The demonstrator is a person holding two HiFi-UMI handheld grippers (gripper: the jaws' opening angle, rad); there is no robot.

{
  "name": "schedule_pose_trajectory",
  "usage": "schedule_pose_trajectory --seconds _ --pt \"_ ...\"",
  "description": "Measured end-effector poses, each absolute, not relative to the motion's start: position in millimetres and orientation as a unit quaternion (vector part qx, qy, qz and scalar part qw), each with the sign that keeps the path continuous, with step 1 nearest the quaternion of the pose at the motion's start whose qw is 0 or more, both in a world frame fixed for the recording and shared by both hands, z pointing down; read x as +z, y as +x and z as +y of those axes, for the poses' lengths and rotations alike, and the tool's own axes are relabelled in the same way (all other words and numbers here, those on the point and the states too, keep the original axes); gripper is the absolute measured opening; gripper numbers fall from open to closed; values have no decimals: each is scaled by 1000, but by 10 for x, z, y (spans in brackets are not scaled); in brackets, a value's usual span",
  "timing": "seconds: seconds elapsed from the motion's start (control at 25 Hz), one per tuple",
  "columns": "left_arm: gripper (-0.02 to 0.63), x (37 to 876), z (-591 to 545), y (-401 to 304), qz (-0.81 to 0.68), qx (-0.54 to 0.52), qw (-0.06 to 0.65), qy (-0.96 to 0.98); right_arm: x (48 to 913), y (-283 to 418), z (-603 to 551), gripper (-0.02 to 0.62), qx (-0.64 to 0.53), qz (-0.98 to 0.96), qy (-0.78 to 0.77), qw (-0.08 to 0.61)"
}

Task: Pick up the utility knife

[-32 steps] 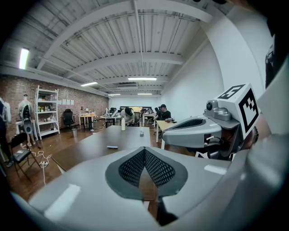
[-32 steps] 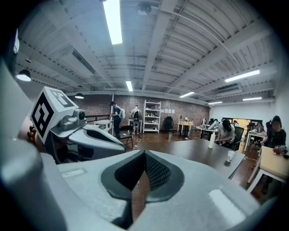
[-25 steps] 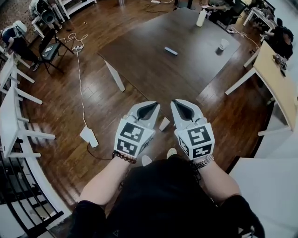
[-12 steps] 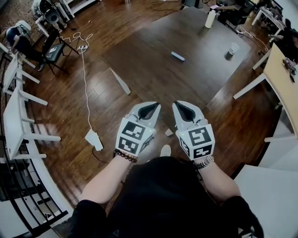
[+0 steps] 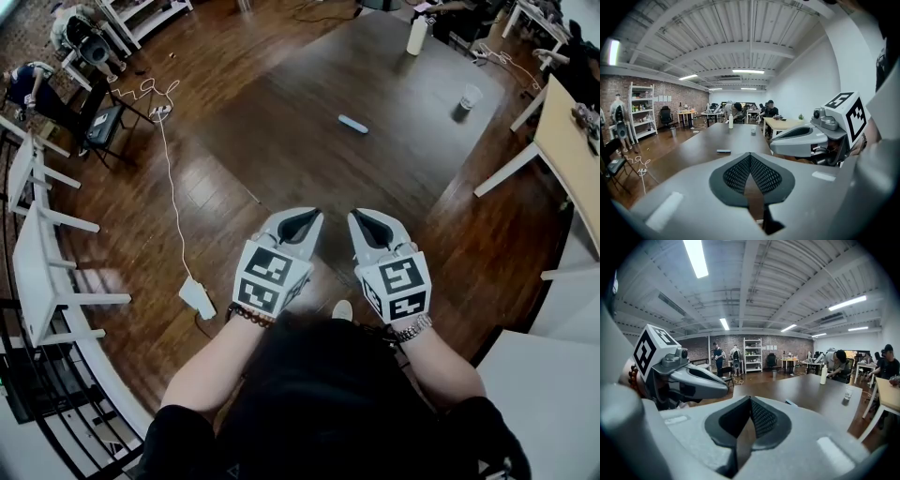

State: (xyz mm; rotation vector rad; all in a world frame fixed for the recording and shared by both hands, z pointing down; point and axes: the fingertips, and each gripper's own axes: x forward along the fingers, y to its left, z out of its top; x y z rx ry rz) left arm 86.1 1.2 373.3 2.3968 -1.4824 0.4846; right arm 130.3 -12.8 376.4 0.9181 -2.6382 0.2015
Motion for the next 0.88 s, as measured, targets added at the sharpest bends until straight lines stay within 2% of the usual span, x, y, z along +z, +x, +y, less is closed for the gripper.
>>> schedule_pose_trajectory --seconds 0.2,0.56,0.88 --pt "17 3783 -153 521 -485 170 136 847 3780 1005 -326 -6 74 -915 358 173" --pt "17 3752 -380 -575 -433 165 121 878 3777 129 -566 -6 78 -880 435 174" --pt "17 3869 -442 -855 -373 164 149 901 3851 36 -787 14 90 -843 486 212"
